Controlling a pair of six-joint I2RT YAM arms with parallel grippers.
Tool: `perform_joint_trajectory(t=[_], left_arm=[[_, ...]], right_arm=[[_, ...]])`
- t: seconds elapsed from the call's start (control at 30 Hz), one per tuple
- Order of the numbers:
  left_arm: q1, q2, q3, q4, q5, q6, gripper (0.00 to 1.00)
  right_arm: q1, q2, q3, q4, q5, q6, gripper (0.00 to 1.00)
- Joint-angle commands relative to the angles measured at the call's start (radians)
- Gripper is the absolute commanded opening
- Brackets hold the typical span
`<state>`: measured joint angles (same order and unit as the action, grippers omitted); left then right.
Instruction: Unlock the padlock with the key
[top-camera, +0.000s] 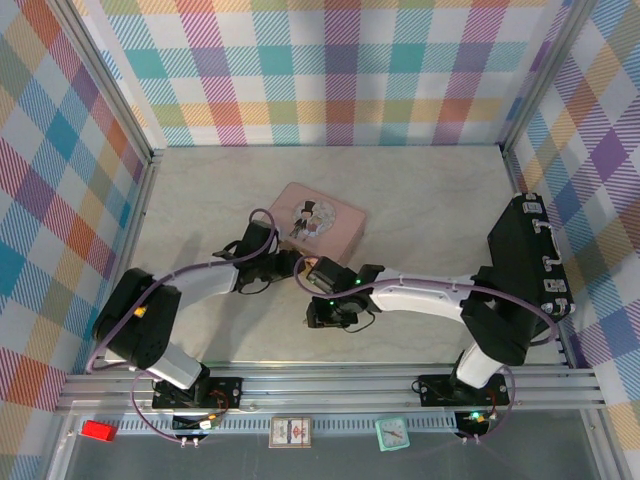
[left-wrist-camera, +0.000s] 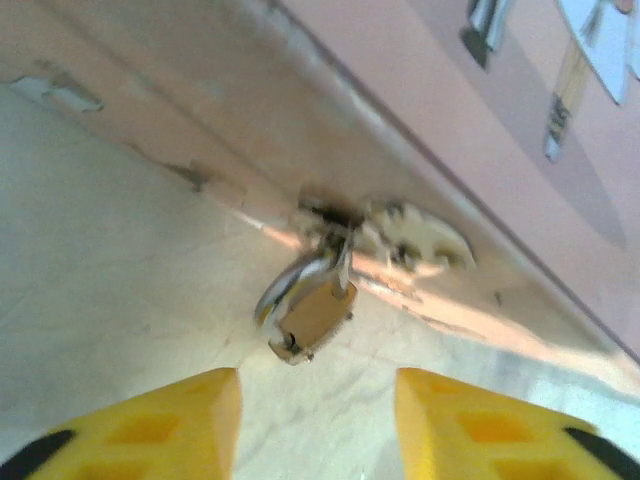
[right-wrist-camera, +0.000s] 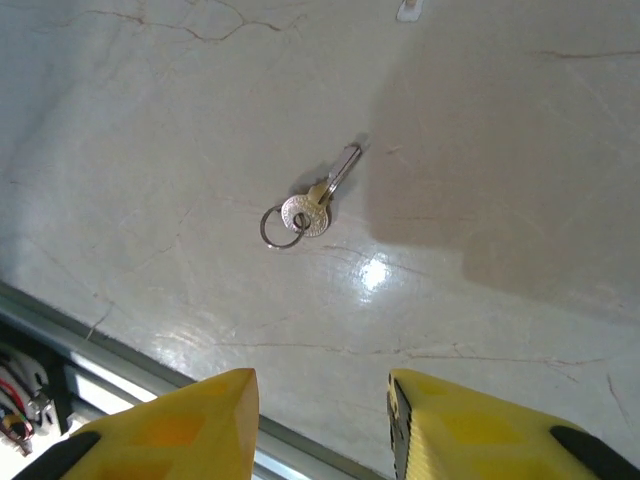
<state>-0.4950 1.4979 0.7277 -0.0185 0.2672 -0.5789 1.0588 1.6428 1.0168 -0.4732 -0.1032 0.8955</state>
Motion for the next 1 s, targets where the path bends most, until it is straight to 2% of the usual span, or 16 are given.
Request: perform_joint_trajectory(t=[0.0, 0.17, 0.33, 0.5, 0.7, 0.97], left_arm=[[0.001, -0.128, -0.037, -0.075, -0.056, 0.029, 0.51], [-0.013, -0.274, -0.054, -0.282, -0.136, 0.076, 0.54], [-0.175, -0.278, 0.023, -0.529, -0.249, 0.104, 0.53], [-0.301, -0.198, 0.093, -0.657, -0.271, 0.158, 0.51], [-0.443, 0.008, 0.231, -0.703, -0.322, 0.215, 0.45], [-0.468, 0.194, 0.340, -0.733, -0.347, 0.237, 0.38]], right_arm=[[0.012, 0.042, 0.060, -0.079, 0.026, -0.016, 0.40], [0.015, 0.033, 0.085, -0.131, 0.129, 0.039, 0.40], [0.013, -0.079, 0.027, -0.146, 0.274, 0.099, 0.42], [0.014, -0.190, -0.048, -0.165, 0.380, 0.170, 0.43], [0.014, -0.296, -0.127, -0.145, 0.429, 0.193, 0.44], [0.014, -0.444, -0.257, -0.112, 0.484, 0.250, 0.44]])
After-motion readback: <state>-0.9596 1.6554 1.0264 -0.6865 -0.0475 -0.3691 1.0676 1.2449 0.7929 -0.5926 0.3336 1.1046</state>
